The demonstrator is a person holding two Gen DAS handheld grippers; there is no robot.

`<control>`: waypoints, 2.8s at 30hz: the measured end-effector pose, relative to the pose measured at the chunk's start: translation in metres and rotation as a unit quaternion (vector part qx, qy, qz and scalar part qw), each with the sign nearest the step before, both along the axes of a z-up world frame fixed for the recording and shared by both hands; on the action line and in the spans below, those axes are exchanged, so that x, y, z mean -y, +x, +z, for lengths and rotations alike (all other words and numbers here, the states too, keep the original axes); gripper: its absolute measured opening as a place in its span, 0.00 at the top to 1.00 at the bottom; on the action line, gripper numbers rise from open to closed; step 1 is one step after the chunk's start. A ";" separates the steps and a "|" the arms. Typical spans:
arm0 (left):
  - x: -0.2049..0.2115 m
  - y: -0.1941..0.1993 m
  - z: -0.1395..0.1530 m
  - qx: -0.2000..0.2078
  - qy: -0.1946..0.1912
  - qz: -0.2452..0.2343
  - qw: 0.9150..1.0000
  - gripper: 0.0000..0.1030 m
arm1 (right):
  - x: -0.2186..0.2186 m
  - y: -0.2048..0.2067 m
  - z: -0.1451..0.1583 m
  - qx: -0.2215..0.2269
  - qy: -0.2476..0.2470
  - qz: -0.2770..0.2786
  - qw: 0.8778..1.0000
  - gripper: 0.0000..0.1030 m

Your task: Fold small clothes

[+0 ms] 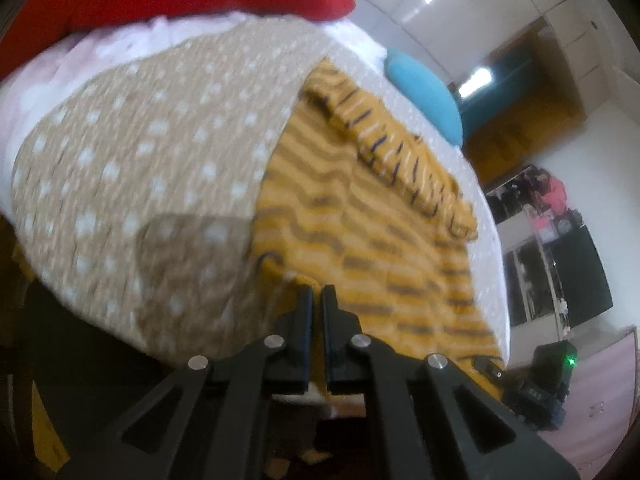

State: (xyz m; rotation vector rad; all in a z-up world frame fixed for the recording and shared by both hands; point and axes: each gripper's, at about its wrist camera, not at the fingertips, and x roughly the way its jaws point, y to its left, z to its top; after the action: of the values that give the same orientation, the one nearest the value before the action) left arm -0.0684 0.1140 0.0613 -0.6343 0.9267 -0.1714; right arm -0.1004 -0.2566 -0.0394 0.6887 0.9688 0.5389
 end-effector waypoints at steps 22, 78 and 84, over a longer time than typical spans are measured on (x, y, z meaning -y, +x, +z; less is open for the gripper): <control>0.008 0.247 0.057 0.040 0.066 -0.014 0.997 0.83 | 0.012 0.251 0.046 -0.029 -0.002 -0.100 0.995 0.90; 0.050 0.309 0.021 0.039 0.210 -0.133 0.968 0.31 | 0.033 0.360 0.045 -0.001 -0.036 -0.093 0.995 0.38; 0.065 0.326 -0.031 -0.025 0.354 -0.123 0.927 0.29 | -0.051 0.383 0.037 0.014 -0.137 0.003 0.990 0.42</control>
State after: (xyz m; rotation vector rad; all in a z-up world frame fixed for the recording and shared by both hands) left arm 0.2581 0.0493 0.0301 0.1513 1.0337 -0.0343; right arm 0.2822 -0.2060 -0.0026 0.4311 0.9961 0.4094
